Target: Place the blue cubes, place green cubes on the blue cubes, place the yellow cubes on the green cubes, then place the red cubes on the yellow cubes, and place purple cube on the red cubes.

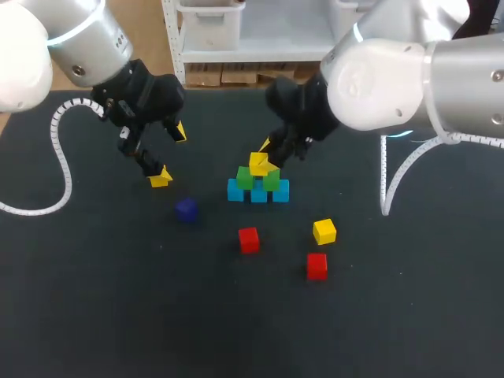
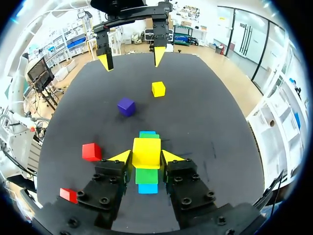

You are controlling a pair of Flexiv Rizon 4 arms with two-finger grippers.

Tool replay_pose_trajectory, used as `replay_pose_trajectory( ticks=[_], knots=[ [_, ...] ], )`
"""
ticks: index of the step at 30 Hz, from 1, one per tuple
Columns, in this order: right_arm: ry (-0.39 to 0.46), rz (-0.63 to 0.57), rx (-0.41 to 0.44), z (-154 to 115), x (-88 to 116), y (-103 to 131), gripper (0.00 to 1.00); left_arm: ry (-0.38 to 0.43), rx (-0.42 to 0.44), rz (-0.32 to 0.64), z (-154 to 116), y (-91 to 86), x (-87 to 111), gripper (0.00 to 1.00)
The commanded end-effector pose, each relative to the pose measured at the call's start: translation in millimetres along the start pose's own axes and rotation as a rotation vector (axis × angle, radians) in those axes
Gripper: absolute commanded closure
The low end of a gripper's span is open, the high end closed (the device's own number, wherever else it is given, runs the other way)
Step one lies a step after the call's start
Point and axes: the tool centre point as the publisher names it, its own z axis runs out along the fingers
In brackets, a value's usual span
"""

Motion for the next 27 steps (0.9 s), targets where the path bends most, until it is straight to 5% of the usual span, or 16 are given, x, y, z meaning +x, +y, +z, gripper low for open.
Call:
replay_pose_trajectory(
  ticks=[1, 27],
  knots=[
    [-0.001, 0.0, -0.005, 1.7, 0.1, -1.7, 1.0, -0.003, -0.003, 0.003, 0.1, -1.1, 1.2, 0.0],
    [-0.003, 0.008, -0.004, 2.4, 1.8, 1.4, 1.0, -0.003, -0.003, 0.003, 0.1, -1.1, 1.2, 0.0]
  ],
)
